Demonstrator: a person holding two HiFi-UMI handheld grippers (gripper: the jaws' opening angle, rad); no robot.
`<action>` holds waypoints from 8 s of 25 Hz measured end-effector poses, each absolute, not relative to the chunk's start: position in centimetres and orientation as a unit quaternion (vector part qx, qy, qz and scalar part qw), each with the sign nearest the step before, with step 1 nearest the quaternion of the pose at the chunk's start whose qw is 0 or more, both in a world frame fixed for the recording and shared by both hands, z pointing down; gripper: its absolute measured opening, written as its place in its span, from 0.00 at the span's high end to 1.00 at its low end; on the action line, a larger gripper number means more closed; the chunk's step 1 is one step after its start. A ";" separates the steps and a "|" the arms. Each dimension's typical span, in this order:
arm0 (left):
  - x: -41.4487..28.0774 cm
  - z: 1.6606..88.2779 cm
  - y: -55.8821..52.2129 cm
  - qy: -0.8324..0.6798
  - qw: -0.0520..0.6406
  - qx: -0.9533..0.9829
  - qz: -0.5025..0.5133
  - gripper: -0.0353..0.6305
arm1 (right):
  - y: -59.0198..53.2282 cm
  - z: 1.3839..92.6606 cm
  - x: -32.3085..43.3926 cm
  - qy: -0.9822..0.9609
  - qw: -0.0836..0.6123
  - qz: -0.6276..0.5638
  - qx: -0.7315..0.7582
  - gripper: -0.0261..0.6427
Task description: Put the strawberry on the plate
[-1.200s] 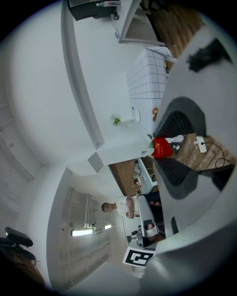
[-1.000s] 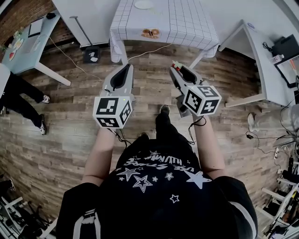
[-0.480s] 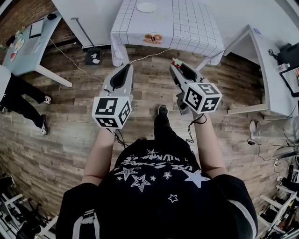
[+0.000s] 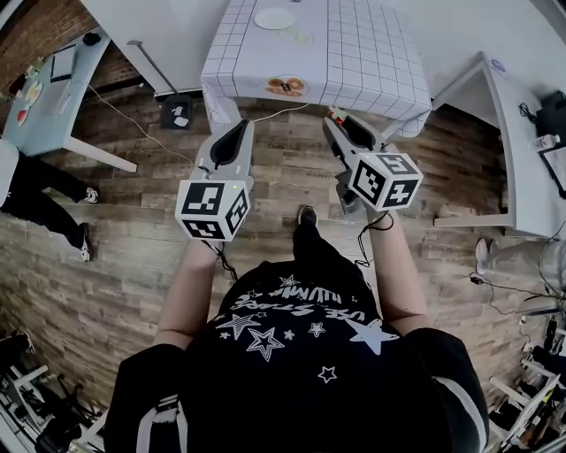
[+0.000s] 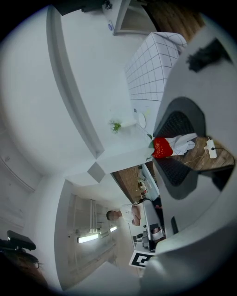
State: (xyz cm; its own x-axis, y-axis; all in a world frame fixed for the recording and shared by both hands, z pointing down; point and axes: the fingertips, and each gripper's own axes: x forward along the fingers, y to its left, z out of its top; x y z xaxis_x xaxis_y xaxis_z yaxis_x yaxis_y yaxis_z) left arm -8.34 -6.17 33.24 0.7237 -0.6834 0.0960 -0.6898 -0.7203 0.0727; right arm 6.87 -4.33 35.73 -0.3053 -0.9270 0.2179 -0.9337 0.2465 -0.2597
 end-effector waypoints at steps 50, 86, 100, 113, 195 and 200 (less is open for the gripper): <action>3.7 36.1 -26.4 -0.408 0.081 0.908 0.050 0.94 | -24.6 38.7 17.5 -0.814 0.045 0.194 0.546 0.75; -0.3 44.0 -49.6 -0.373 0.124 0.913 0.112 0.93 | -49.4 48.9 11.4 -0.782 0.163 0.247 0.548 0.75; -1.8 47.4 -51.9 -0.376 0.154 0.904 0.130 0.93 | -52.4 55.9 9.3 -0.767 0.280 0.258 0.517 0.74; -2.1 47.5 -51.6 -0.375 0.159 0.904 0.129 0.93 | -53.0 56.9 9.1 -0.756 0.307 0.258 0.517 0.74; -2.9 38.0 -8.7 -0.375 0.093 0.919 0.079 0.93 | -8.6 39.4 9.6 -0.817 0.088 0.163 0.546 0.94; -5.3 37.8 -5.2 -0.370 0.088 0.922 0.073 0.93 | -5.1 38.7 6.8 -0.818 0.084 0.150 0.549 0.94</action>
State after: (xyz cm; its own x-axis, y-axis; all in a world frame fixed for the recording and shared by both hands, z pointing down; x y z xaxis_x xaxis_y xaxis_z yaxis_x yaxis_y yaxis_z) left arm -5.35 -5.18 37.77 0.7153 -0.6695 0.2006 -0.6954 -0.7103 0.1089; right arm 6.78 -5.11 38.74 -0.3825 -0.8733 0.3019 -0.9236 0.3518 -0.1525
